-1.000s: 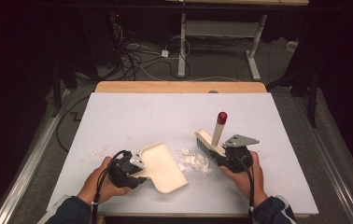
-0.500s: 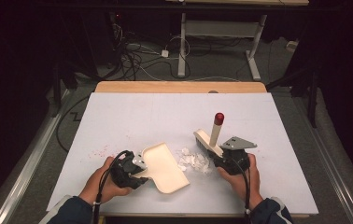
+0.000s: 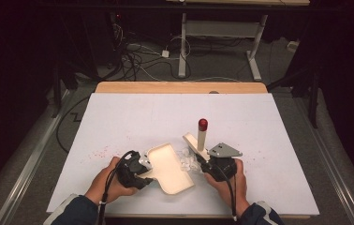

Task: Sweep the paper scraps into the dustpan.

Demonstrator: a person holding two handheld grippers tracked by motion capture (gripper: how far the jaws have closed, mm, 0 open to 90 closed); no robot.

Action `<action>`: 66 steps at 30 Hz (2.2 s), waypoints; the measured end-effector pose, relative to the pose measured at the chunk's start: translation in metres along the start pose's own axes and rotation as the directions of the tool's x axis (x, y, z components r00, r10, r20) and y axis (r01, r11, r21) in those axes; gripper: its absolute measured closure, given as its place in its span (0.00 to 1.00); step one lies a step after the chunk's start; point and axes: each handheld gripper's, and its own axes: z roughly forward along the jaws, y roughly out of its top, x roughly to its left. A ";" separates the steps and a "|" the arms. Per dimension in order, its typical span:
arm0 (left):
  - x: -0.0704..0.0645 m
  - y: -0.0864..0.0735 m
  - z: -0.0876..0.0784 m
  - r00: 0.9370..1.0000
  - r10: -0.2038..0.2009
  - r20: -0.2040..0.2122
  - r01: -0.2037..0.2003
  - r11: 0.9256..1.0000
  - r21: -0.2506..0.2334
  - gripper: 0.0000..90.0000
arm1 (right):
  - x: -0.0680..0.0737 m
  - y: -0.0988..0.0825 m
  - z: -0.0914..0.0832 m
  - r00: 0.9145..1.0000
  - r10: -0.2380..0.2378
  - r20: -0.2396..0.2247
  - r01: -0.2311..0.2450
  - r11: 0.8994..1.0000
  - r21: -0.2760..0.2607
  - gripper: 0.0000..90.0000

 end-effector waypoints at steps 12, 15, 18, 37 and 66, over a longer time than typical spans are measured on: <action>-0.006 0.015 0.005 1.000 -0.015 0.014 0.015 1.000 -0.005 0.71 | 0.030 0.011 0.010 0.998 0.015 -0.066 -0.016 1.000 -0.021 0.74; -0.007 0.019 0.006 1.000 -0.022 0.015 0.022 1.000 -0.010 0.71 | 0.040 0.014 0.011 0.997 -0.010 -0.075 0.007 0.999 -0.040 0.74; -0.008 0.022 0.007 1.000 -0.027 0.010 0.027 1.000 -0.011 0.71 | 0.048 0.018 0.012 0.994 -0.014 -0.108 0.009 0.999 -0.046 0.74; -0.006 0.019 0.007 0.999 -0.036 0.007 0.036 0.999 -0.027 0.71 | 0.027 0.029 -0.009 0.993 0.010 -0.118 -0.024 0.993 -0.118 0.74; -0.001 0.016 0.005 0.996 -0.084 0.003 0.084 0.994 -0.065 0.71 | 0.037 0.019 -0.002 0.977 -0.093 -0.193 0.083 0.995 -0.061 0.74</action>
